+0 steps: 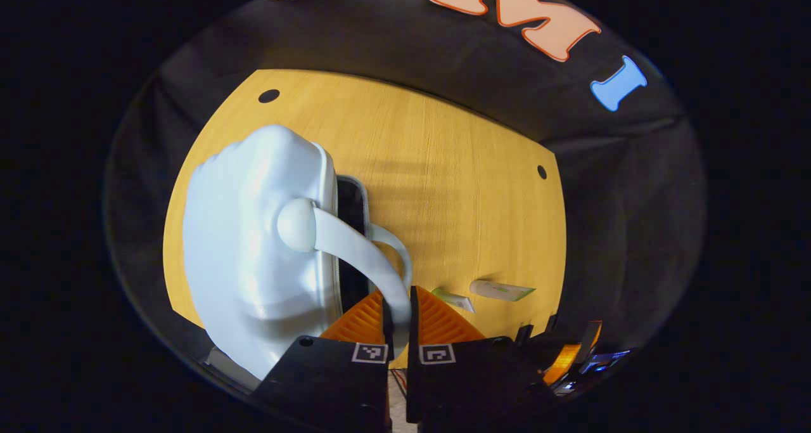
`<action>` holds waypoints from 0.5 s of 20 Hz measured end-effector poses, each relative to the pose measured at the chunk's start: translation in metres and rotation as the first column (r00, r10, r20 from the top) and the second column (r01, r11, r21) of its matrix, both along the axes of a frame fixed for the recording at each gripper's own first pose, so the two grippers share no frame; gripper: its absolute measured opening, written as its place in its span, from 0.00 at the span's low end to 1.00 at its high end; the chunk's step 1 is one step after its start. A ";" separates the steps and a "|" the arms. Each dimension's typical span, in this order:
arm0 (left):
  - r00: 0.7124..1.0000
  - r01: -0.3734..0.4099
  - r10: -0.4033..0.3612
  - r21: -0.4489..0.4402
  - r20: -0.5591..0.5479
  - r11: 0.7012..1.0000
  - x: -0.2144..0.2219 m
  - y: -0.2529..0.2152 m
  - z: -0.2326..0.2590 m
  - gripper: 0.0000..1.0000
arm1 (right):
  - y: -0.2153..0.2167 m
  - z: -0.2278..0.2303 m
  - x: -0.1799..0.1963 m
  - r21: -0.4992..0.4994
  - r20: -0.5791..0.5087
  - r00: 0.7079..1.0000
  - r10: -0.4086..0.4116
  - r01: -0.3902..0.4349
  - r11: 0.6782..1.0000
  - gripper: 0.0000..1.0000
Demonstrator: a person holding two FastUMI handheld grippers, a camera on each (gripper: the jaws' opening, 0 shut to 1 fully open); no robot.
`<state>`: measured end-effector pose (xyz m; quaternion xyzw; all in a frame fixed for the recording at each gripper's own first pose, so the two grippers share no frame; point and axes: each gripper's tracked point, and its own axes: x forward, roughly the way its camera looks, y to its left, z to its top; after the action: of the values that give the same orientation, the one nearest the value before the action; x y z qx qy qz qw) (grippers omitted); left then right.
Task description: First open the suitcase, pack the skin care products into it, and then close the suitcase.
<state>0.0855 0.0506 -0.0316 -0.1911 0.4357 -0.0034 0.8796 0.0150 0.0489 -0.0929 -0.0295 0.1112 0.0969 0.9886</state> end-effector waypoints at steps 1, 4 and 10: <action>1.000 -0.012 0.012 -0.005 0.024 1.000 -0.007 0.010 0.012 0.04 | 0.005 -0.001 0.000 -0.002 0.000 1.000 0.006 -0.006 1.000 0.98; 0.995 -0.059 0.061 -0.022 0.084 0.998 -0.026 0.041 0.045 0.04 | 0.020 0.000 0.001 0.010 0.009 1.000 0.017 -0.017 1.000 0.98; 0.971 -0.174 0.172 -0.001 0.169 0.985 -0.062 0.132 0.081 0.04 | 0.048 -0.004 0.006 0.016 0.012 0.999 0.034 -0.035 0.999 0.94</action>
<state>0.0239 0.1825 0.0497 -0.2211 0.3414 0.0601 0.9115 0.0208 0.0968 -0.0973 -0.0240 0.1040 0.1147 0.9877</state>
